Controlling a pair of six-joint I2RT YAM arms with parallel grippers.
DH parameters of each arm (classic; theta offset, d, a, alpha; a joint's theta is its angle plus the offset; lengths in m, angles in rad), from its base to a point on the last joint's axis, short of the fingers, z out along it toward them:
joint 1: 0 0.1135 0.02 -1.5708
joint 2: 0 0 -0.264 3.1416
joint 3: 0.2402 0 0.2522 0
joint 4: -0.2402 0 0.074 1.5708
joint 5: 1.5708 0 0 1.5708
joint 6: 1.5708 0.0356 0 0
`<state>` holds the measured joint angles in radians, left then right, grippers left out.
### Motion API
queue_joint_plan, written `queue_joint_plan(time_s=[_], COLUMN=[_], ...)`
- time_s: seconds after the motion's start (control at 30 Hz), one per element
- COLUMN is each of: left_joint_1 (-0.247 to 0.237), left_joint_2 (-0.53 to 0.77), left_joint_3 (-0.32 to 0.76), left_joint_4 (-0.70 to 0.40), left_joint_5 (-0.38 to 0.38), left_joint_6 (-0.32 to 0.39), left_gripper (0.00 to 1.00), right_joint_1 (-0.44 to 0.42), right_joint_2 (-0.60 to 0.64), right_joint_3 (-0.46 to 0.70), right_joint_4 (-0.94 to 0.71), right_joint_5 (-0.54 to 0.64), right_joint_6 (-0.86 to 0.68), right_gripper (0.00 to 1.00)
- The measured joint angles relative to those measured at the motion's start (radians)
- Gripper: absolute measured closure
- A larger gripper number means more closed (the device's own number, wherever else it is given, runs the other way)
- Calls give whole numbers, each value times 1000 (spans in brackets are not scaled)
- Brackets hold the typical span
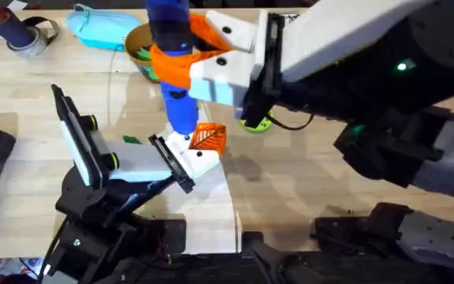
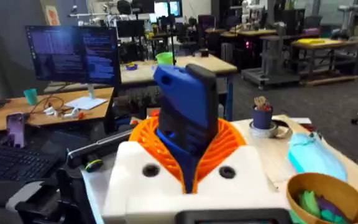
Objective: Pick up the gripper from the table and insert it into the empty holder that is missing its gripper. Then pick up a screw, insert it into the mounting hole, and use the screwdriver to tighten it. Finally, clean up the table by picking up the vegetable and placing it into the bucket.
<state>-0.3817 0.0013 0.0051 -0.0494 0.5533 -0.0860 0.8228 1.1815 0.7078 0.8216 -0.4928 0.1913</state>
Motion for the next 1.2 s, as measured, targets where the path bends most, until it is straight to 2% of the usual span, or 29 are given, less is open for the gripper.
queue_joint_plan(time_s=[0.93,1.03,1.2], left_joint_1=[0,0,0], left_joint_2=[-1,-1,-1], left_joint_3=[0,0,0], left_joint_4=[0,1,0], left_joint_5=[0,0,0], left_joint_6=[-4,-3,-3], left_gripper=[990,990,990], right_joint_1=[12,14,15], right_joint_2=[16,25,36], right_joint_3=[0,-9,-16], right_joint_4=[10,53,218], right_joint_5=[7,0,-12], right_joint_6=[0,0,3], right_gripper=[957,954,956])
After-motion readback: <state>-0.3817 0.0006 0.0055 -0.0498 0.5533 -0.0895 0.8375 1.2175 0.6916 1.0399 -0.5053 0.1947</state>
